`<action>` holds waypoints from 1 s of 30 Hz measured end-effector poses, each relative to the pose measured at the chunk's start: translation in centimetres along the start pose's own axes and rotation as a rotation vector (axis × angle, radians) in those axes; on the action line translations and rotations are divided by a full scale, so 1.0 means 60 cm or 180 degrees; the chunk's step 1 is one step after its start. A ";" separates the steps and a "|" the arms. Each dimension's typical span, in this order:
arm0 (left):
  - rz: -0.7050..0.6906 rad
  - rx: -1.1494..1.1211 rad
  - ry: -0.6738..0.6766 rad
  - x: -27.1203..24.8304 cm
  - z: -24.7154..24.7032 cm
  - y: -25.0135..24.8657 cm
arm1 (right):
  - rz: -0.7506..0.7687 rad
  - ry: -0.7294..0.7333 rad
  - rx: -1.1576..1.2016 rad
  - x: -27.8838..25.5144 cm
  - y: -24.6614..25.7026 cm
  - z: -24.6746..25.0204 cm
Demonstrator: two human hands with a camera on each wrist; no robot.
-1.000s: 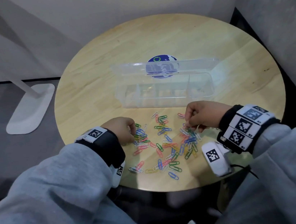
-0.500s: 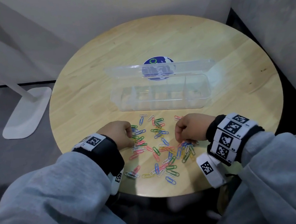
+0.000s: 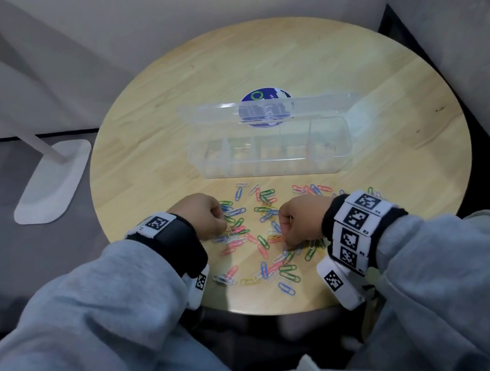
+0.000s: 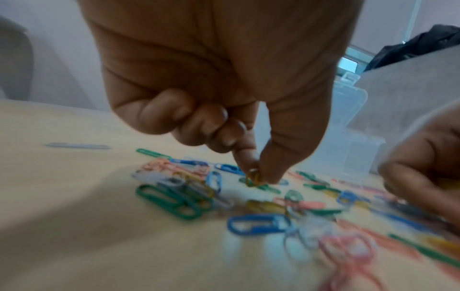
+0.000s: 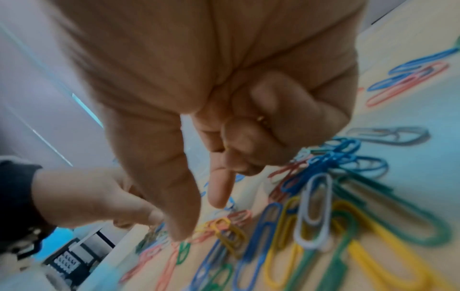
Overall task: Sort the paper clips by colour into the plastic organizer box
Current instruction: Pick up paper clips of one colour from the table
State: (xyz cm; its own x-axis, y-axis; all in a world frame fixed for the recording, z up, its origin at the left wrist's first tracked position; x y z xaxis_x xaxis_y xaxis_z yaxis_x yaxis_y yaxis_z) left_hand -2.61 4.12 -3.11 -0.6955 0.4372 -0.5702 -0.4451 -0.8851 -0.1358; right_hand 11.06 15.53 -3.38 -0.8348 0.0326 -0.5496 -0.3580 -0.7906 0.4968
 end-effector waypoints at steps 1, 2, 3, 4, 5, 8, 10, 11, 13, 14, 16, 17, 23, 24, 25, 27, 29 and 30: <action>-0.0006 -0.0166 0.0023 0.000 0.006 0.004 | -0.0031 0.0036 -0.0049 0.001 -0.001 -0.003; -0.0024 -0.0351 0.0053 0.001 0.013 0.008 | -0.0007 0.0049 -0.0082 0.002 0.000 -0.003; -0.0045 -0.0601 0.0125 0.001 0.020 0.011 | 0.0015 0.0079 -0.0121 0.003 0.000 -0.004; -0.0062 -0.0928 0.0251 0.000 0.026 0.012 | 0.0040 0.0099 -0.0173 0.003 0.002 -0.005; -0.0078 -0.1302 0.0402 -0.004 0.032 0.011 | 0.0048 0.0117 -0.0240 0.003 0.003 -0.005; -0.0086 -0.2392 0.0727 -0.014 0.049 0.006 | 0.0011 0.0140 -0.0463 0.009 0.003 -0.007; -0.0063 -0.2843 0.0843 -0.019 0.057 0.002 | 0.0021 0.0146 -0.0631 0.015 0.005 -0.011; -0.0058 -0.2976 0.0887 -0.022 0.058 -0.001 | 0.0015 0.0145 -0.0692 0.016 0.004 -0.013; -0.0030 -0.3138 0.0944 -0.024 0.060 -0.004 | 0.0004 0.0125 -0.0654 0.015 -0.001 -0.012; 0.0018 -0.3197 0.0952 -0.024 0.060 -0.004 | 0.0001 0.0076 -0.0530 0.012 -0.004 -0.007; 0.0209 -0.3316 0.0965 -0.022 0.057 0.005 | -0.0008 -0.0122 -0.0054 0.005 -0.016 0.007; 0.0328 -0.3343 0.0972 -0.020 0.054 0.011 | -0.0006 -0.0273 0.0231 0.003 -0.024 0.016; 0.0801 -0.2319 0.0767 -0.012 0.032 0.015 | -0.0121 -0.0816 0.2369 -0.007 -0.039 0.044; 0.0724 -0.1852 0.0731 -0.011 0.029 0.008 | -0.0139 -0.0874 0.2646 -0.006 -0.039 0.045; 0.0577 -0.1317 0.0665 -0.009 0.025 0.002 | -0.0151 -0.0938 0.2815 -0.005 -0.042 0.046; 0.0288 -0.0405 0.0345 -0.007 0.022 -0.007 | -0.0155 -0.1039 0.2952 -0.002 -0.044 0.046; 0.0148 0.0092 0.0143 -0.008 0.015 -0.011 | -0.0190 -0.1099 0.3036 -0.001 -0.047 0.044; 0.0106 0.0246 0.0132 -0.008 0.010 -0.014 | -0.0218 -0.1114 0.3068 -0.001 -0.048 0.043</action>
State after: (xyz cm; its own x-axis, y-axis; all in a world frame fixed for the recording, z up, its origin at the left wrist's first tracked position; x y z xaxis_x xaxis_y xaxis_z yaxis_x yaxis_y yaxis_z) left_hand -2.25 4.74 -2.27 -0.6874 0.3993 -0.6067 -0.4654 -0.8834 -0.0541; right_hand 11.06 19.39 -3.05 -0.8199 0.3575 -0.4471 -0.4643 0.0416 0.8847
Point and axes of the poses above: each hand's wrist, its own x-axis towards the middle knuckle, its own z-axis out of the back of the hand, y = z × x, the point moved 5 cm from there along x, towards the middle knuckle, and after that the axes turned 13 degrees about z, right-handed, at the moved point
